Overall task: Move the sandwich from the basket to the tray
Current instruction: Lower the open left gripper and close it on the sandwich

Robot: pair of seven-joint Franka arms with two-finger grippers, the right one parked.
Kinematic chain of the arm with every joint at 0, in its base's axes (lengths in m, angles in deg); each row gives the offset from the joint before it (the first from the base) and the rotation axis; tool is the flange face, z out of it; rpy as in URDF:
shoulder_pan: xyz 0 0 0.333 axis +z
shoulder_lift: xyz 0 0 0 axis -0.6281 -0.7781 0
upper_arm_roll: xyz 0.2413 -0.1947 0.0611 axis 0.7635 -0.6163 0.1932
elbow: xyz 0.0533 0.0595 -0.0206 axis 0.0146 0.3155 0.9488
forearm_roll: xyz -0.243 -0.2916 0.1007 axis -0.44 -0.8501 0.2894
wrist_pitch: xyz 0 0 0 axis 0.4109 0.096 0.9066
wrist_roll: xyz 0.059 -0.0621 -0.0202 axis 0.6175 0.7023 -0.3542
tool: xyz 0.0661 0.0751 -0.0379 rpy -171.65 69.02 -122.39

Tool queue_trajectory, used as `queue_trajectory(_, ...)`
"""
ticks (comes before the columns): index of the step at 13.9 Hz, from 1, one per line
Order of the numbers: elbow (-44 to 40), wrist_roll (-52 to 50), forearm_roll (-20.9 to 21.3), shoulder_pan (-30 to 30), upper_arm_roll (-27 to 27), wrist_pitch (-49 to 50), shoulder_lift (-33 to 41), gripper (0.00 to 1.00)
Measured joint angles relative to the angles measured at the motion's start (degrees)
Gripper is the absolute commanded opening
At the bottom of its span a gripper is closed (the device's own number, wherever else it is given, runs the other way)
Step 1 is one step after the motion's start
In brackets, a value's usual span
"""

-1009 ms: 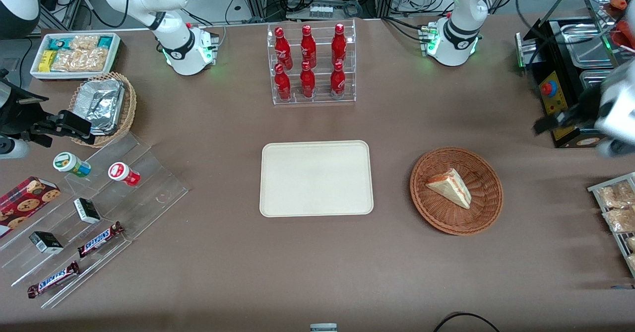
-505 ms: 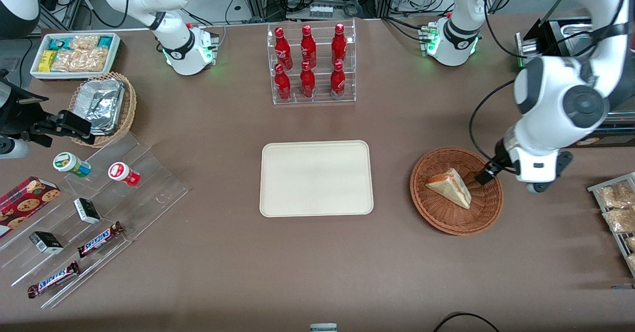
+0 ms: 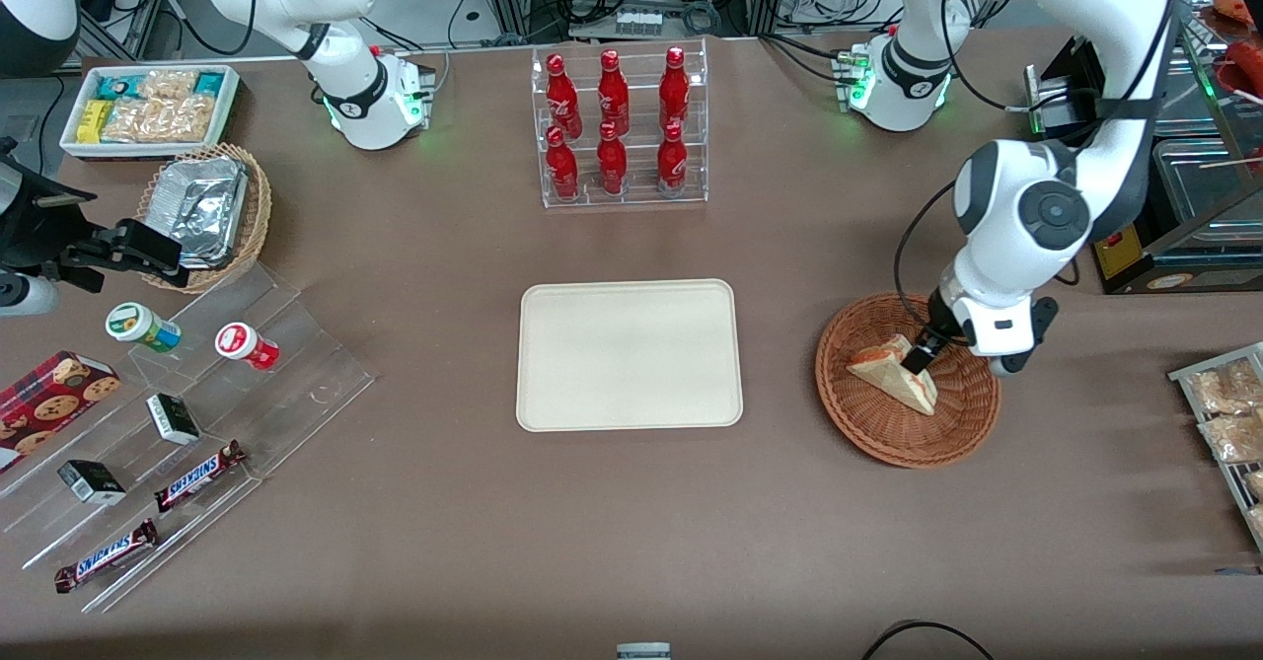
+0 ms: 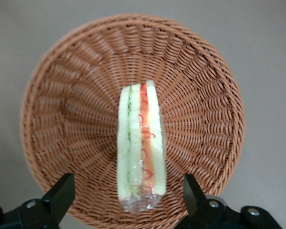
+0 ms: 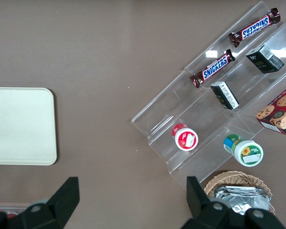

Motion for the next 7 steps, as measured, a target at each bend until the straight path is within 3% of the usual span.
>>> queue_trajectory(4,0.0,-1.3,0.0,-0.9,0.0,-3.1,-3.4,0.99)
queue_trajectory(5,0.1,-1.4,0.0,-1.0,0.0,-4.0,-4.2,0.81)
queue_trajectory(7,0.1,-2.0,0.0,-1.0,0.0,-5.2,-5.4,0.10)
